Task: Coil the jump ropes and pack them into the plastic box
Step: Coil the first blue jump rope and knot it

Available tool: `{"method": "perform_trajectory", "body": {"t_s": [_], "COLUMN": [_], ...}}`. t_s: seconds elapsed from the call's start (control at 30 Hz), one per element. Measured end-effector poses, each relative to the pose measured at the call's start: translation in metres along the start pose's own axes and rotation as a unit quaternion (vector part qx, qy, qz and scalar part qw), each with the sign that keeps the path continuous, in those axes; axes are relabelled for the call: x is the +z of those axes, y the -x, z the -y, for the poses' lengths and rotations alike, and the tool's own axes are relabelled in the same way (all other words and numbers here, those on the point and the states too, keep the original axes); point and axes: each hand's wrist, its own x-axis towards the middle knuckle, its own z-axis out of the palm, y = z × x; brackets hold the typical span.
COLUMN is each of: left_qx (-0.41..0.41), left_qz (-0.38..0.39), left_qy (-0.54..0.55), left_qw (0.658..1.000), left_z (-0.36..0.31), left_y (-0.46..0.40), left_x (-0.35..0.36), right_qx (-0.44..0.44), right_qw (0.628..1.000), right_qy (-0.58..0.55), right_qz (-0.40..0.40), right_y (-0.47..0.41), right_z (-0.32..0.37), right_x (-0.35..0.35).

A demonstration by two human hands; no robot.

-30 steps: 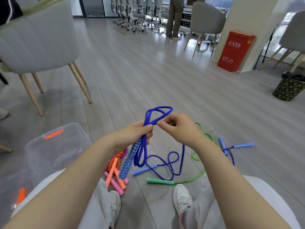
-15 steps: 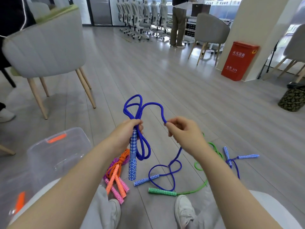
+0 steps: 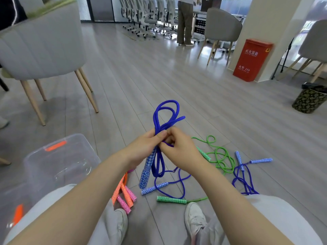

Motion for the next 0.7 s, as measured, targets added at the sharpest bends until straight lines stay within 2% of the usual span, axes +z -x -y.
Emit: {"method": "perform_trajectory", "body": {"t_s": [0.13, 0.23, 0.3, 0.4, 0.53, 0.63, 0.7], "left_qx": [-0.016, -0.023, -0.024, -0.049, -0.041, -0.019, -0.023], "left_qz": [-0.054, -0.125, -0.165, -0.228, -0.321, -0.320, -0.292], "left_qy": [-0.021, 0.063, 0.128, 0.224, 0.324, 0.387, 0.359], "left_qw": [0.998, 0.990, 0.978, 0.946, 0.889, 0.865, 0.886], "left_z": [-0.008, -0.017, -0.024, -0.030, -0.027, -0.026, -0.027], "left_y": [-0.003, -0.005, -0.006, -0.007, -0.010, -0.012, -0.011], "left_x": [-0.009, -0.021, -0.032, -0.054, -0.071, -0.080, -0.081], "right_qx": [0.074, 0.084, 0.105, 0.132, 0.162, 0.180, 0.170], "right_qw": [0.995, 0.994, 0.989, 0.984, 0.985, 0.981, 0.984], "right_qy": [-0.067, -0.012, -0.046, -0.085, 0.007, 0.064, 0.048], "right_qz": [0.027, 0.074, 0.093, 0.080, 0.054, 0.024, -0.002], "right_y": [-0.002, -0.006, -0.008, -0.010, -0.010, -0.008, -0.005], "right_z": [0.003, 0.000, -0.006, -0.013, -0.026, -0.031, -0.027], "right_x": [-0.005, -0.027, -0.043, -0.064, -0.088, -0.105, -0.110]}}
